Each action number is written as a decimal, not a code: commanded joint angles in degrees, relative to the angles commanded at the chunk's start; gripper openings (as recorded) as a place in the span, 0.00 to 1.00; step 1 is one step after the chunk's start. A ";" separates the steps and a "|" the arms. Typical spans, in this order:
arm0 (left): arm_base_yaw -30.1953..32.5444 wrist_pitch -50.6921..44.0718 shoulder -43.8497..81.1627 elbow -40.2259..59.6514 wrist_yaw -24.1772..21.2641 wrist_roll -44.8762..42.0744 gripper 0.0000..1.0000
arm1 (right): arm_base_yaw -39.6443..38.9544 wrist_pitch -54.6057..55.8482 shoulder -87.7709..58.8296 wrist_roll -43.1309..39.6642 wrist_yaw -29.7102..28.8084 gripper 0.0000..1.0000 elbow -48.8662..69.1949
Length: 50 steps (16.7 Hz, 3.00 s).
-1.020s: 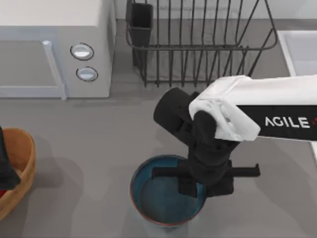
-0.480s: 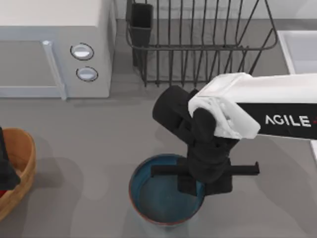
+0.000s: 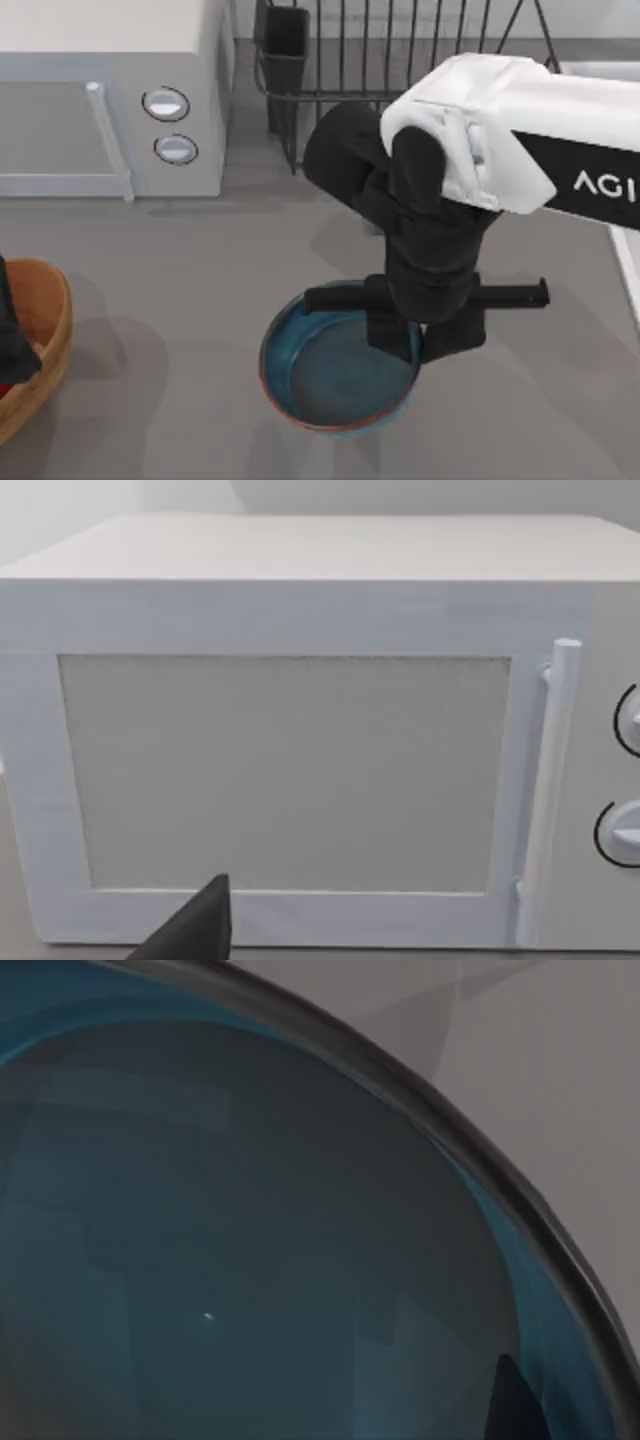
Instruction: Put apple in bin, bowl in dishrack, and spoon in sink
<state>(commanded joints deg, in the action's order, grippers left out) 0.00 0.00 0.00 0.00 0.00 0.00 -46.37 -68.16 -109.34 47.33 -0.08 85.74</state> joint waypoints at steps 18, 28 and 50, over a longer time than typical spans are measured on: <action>0.00 0.00 0.00 0.00 0.00 0.00 1.00 | -6.63 30.43 12.54 -21.62 -29.73 0.00 0.67; 0.00 0.00 0.00 0.00 0.00 0.00 1.00 | -12.94 66.13 26.36 -44.96 -60.06 0.00 -3.30; 0.00 0.00 0.00 0.00 0.00 0.00 1.00 | 10.10 108.24 -7.73 -46.31 -38.09 0.00 -9.34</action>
<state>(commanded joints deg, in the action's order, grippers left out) 0.00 0.00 0.00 0.00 0.00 0.00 -36.27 40.08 -117.08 1.02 -38.17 76.40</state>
